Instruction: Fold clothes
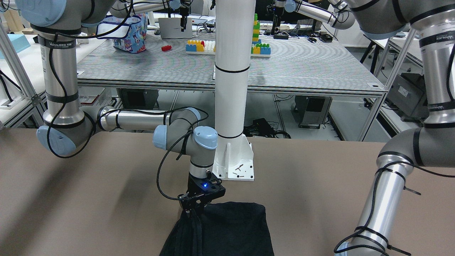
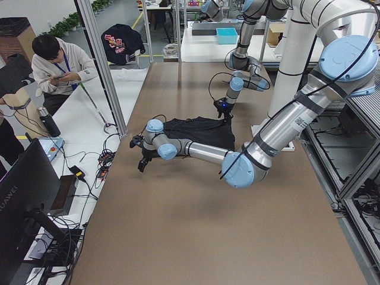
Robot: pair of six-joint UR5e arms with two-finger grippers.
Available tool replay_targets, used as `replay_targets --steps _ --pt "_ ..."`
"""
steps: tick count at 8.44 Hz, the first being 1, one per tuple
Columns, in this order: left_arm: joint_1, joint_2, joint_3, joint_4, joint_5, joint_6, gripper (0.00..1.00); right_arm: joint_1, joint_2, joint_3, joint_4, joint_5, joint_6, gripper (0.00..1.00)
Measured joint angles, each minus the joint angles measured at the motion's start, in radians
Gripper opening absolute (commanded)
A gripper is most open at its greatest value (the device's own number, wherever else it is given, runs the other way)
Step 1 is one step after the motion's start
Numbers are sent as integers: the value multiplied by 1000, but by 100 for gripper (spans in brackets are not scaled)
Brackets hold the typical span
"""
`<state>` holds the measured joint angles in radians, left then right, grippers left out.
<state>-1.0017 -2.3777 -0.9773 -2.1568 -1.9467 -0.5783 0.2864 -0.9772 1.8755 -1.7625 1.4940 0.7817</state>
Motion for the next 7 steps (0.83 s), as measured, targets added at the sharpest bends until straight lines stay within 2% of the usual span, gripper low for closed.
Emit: replay_targets --steps 3,5,7 --pt "0 0 0 0 0 0 100 -3 -1 -23 0 0 -12 50" --pt "0 -1 0 1 0 0 100 -9 -2 -28 1 -1 -13 22" --pt "0 -1 0 1 0 0 100 -14 -1 -29 2 -1 -13 0"
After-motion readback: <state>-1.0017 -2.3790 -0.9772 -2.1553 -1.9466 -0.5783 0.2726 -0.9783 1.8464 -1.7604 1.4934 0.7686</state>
